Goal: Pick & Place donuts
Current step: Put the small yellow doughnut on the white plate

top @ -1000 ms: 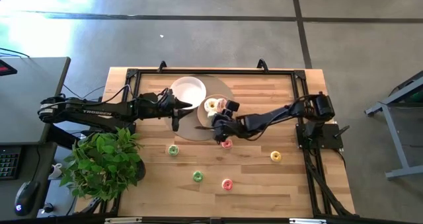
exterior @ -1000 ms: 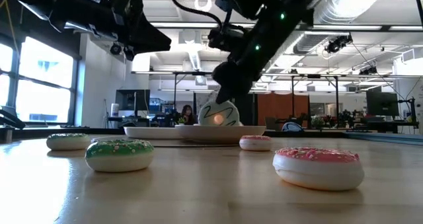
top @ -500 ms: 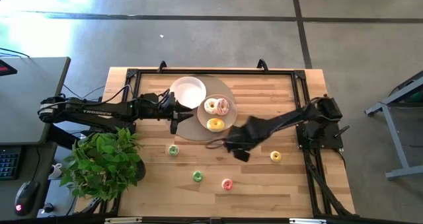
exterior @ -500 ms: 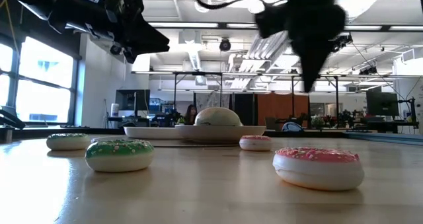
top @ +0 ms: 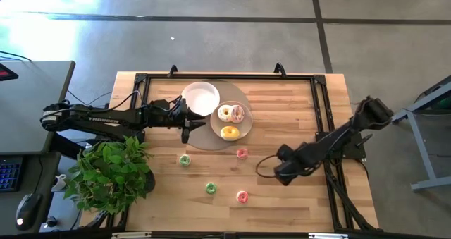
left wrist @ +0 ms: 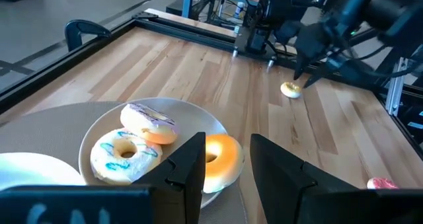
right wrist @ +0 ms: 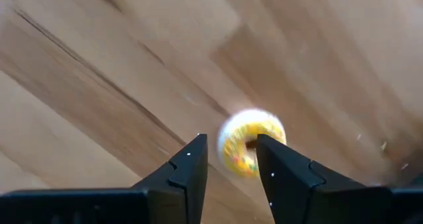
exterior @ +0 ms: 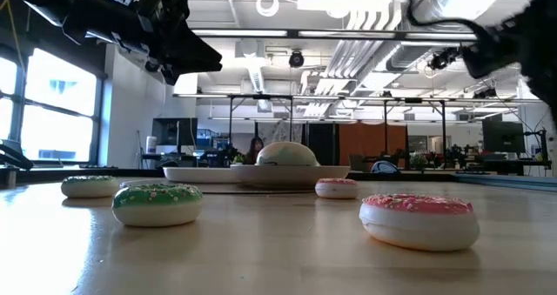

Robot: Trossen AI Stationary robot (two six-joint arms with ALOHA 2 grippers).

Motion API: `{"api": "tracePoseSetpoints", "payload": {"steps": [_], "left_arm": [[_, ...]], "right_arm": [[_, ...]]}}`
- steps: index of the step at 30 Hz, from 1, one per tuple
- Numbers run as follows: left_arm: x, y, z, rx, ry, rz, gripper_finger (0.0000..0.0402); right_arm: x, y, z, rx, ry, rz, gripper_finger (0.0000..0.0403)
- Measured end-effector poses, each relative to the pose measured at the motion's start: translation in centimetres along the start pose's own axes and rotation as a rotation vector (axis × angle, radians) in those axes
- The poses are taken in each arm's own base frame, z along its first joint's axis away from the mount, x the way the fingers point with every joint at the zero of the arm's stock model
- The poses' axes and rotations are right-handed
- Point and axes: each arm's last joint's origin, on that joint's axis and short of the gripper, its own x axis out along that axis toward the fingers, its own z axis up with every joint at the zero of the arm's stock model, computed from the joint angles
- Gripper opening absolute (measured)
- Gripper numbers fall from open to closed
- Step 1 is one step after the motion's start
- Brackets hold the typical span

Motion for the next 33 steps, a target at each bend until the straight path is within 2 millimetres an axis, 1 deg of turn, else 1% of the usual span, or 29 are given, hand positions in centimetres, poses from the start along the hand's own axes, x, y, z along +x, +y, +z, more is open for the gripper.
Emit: {"api": "tracePoseSetpoints", "payload": {"steps": [4, 8, 12, 14, 17, 21, 23, 26, 29, 33], "left_arm": [[0.0, 0.0, 0.0, 0.000, 0.000, 0.000, 0.0119], [0.0, 0.0, 0.0, 0.000, 0.000, 0.001, 0.0119], [0.0, 0.0, 0.0, 0.000, -0.002, 0.003, 0.0119], [0.0, 0.0, 0.0, 0.001, -0.006, 0.004, 0.0119], [0.0, 0.0, 0.1, 0.002, -0.009, 0.004, 0.0119], [0.0, 0.0, 0.1, 0.002, -0.010, 0.006, 0.0119], [0.0, 0.0, 0.1, 0.001, -0.012, 0.017, 0.0119], [0.0, 0.1, 0.1, 0.000, -0.017, 0.043, 0.0119], [-0.1, 0.1, 0.2, -0.001, -0.024, 0.047, 0.0119], [-1.0, 0.0, 0.9, -0.001, -0.072, 0.037, 0.0119]], "right_arm": [[1.7, -0.9, -0.7, 0.053, 0.050, 0.053, 0.0126], [3.1, -1.6, -1.1, 0.082, 0.106, 0.066, 0.0126], [4.2, -1.7, -1.2, 0.081, 0.092, 0.113, 0.0126], [4.3, -1.7, -1.1, 0.084, 0.083, 0.122, 0.0121], [4.1, -1.7, -0.7, 0.094, 0.065, 0.118, 0.0091], [3.0, -0.9, 0.4, 0.054, 0.008, 0.155, 0.0025], [2.0, -0.2, 1.4, 0.007, -0.070, 0.183, 0.0010], [0.0, 1.0, 3.4, -0.081, -0.283, 0.225, 0.0023], [-2.0, 2.2, 6.1, -0.112, -0.600, 0.255, 0.0033], [-4.2, 2.9, 10.4, -0.111, -0.998, 0.236, 0.0022]]}}
